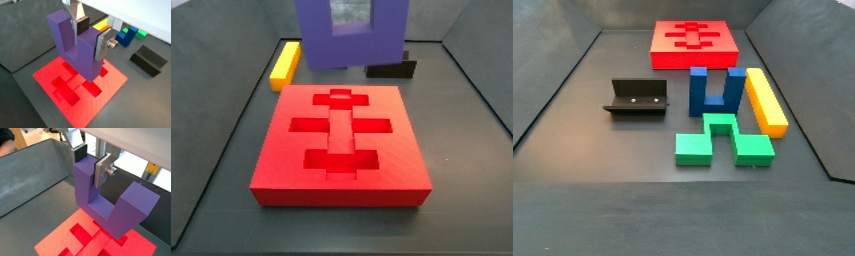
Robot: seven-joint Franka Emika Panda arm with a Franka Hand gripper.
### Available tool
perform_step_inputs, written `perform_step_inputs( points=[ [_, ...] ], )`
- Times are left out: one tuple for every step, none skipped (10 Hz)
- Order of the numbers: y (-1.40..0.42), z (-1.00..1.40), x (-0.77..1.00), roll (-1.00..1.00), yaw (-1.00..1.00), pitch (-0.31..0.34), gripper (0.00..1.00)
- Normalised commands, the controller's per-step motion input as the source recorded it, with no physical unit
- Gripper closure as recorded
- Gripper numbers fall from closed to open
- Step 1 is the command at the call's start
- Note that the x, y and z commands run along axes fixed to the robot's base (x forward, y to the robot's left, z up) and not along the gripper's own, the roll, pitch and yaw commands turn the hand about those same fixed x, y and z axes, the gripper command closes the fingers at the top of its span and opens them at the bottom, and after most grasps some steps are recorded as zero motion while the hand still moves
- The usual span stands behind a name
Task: Pick up the purple object. Move up. Place the purple object on the fixture. Regrasp the purple object. Move to above the board. Insert the purple object.
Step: Insert the purple object.
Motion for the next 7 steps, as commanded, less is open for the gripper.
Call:
perform_step_inputs(
  points=[
    [-0.34, -0.38, 0.06, 0.12, 0.00, -0.064, 1.00],
    [-0.33, -0.36, 0.07, 0.13, 0.00, -0.037, 1.00],
    [-0.31, -0.37, 0.07, 0.16, 0.00, -0.016, 1.00],
    [-0.22, -0.51, 0.00, 0.06, 0.01, -0.047, 1.00],
    [-0.17, -0.51, 0.00, 0.00, 0.03, -0.047, 1.00],
    [-0.15, -0.50, 0.00, 0.00, 0.04, -0.036, 1.00],
    [-0.14, -0.46, 0.00, 0.00, 0.05, -0.026, 1.00]
  ],
)
